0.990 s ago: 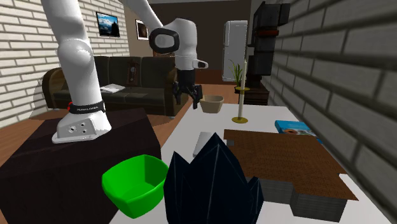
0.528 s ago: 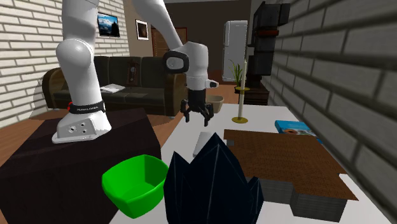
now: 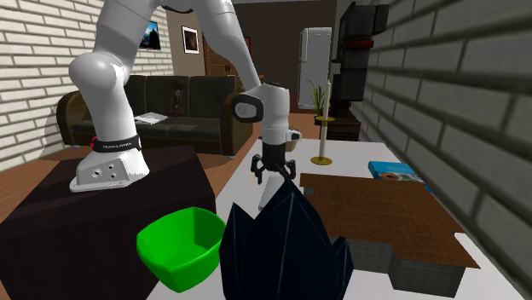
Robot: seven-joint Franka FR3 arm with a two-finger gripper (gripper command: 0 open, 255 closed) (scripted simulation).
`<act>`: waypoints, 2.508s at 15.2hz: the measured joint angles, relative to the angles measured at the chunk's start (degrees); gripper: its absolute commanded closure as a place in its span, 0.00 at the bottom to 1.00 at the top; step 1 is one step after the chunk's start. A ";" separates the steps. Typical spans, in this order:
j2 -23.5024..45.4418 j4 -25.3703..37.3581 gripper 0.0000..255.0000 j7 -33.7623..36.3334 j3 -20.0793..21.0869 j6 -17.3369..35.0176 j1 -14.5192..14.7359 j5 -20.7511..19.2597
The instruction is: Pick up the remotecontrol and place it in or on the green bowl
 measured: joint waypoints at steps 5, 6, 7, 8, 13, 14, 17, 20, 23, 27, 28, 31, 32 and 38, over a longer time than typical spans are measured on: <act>3.46 1.36 0.00 -1.47 2.20 2.24 -1.78 1.76; 3.60 1.39 0.00 -1.53 2.29 2.35 -1.85 1.83; 3.64 1.39 0.00 -1.54 2.34 2.42 -1.86 1.87; 3.66 1.39 0.00 -1.55 2.36 2.44 -1.87 1.89; 3.63 1.36 1.00 -1.56 2.38 2.44 -1.88 1.90; 3.60 1.31 1.00 -1.56 2.38 2.41 -1.87 1.90; 3.59 1.32 1.00 -1.59 2.39 2.46 -1.87 1.90; 3.62 1.35 1.00 -1.60 2.41 2.51 -1.88 1.90; 3.26 1.22 1.00 -1.44 2.15 2.22 -1.69 1.71; 0.53 0.20 1.00 -0.35 0.37 0.37 -0.30 0.33; -0.39 -0.35 1.00 -0.07 -0.12 -0.01 0.11 -0.07; -2.81 -1.02 1.00 1.09 -1.77 -1.80 1.39 -1.59; -3.57 -1.05 1.00 1.69 -2.34 -2.54 1.94 -2.18; -8.23 -2.26 1.00 4.07 -5.34 -5.89 4.17 -5.52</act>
